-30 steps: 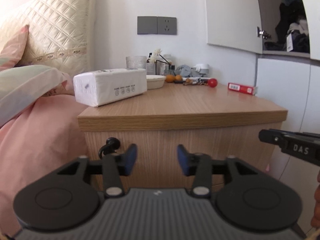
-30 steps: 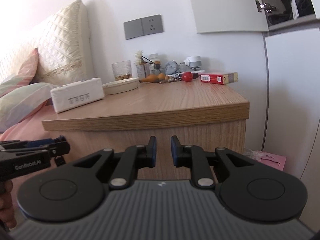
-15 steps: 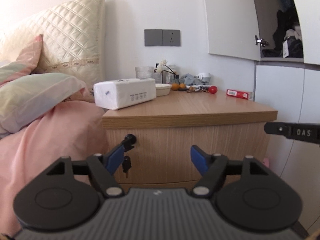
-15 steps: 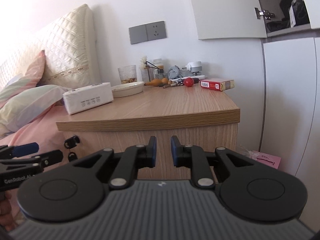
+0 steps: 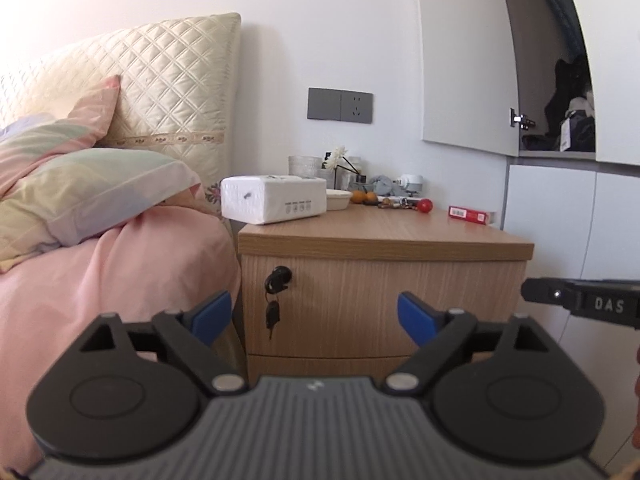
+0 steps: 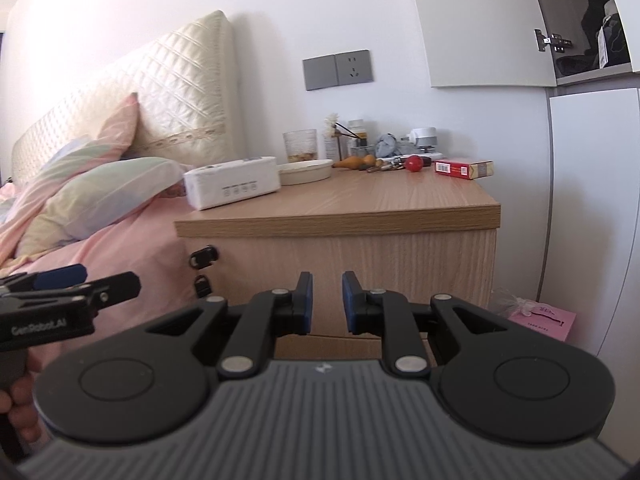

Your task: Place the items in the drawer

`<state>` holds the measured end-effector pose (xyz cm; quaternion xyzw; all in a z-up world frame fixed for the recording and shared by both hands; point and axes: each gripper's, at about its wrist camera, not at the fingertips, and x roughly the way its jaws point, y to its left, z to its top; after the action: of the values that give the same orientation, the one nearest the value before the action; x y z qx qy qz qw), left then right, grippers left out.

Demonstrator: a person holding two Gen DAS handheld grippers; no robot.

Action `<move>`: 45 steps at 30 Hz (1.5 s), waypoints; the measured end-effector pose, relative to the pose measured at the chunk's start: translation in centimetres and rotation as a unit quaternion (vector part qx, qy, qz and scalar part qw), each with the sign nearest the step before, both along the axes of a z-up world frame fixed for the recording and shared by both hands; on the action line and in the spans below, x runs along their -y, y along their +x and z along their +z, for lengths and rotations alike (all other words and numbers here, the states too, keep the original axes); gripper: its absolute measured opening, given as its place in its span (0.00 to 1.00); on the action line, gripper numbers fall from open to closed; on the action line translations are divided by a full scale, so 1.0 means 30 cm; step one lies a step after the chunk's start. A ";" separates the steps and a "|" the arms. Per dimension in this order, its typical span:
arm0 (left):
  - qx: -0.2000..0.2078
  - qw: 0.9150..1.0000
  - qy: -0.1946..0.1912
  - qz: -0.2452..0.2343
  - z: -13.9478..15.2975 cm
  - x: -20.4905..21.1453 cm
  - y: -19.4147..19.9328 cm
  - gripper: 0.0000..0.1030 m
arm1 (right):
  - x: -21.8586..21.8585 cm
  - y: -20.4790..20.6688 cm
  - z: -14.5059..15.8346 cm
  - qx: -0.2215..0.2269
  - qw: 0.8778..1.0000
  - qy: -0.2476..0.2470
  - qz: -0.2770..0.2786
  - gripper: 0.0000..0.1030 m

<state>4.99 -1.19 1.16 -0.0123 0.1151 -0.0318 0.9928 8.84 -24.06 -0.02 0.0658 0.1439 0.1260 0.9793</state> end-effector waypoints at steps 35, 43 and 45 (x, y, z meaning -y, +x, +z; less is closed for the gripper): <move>0.017 1.000 0.021 0.012 -0.038 0.000 -0.132 0.99 | -0.033 -0.160 -0.027 0.050 0.999 -0.003 0.002 0.85; 0.023 0.999 0.031 0.017 -0.038 0.013 -0.138 1.00 | -0.025 -0.164 -0.030 0.049 0.999 0.003 0.001 0.85; 0.023 0.999 0.030 0.017 -0.038 0.011 -0.137 1.00 | -0.025 -0.162 -0.030 0.048 0.999 0.003 -0.001 0.85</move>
<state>0.87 -1.54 0.03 0.0164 0.0928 -0.0115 0.9955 3.97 -23.32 -0.92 0.0624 0.0962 0.1280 0.9851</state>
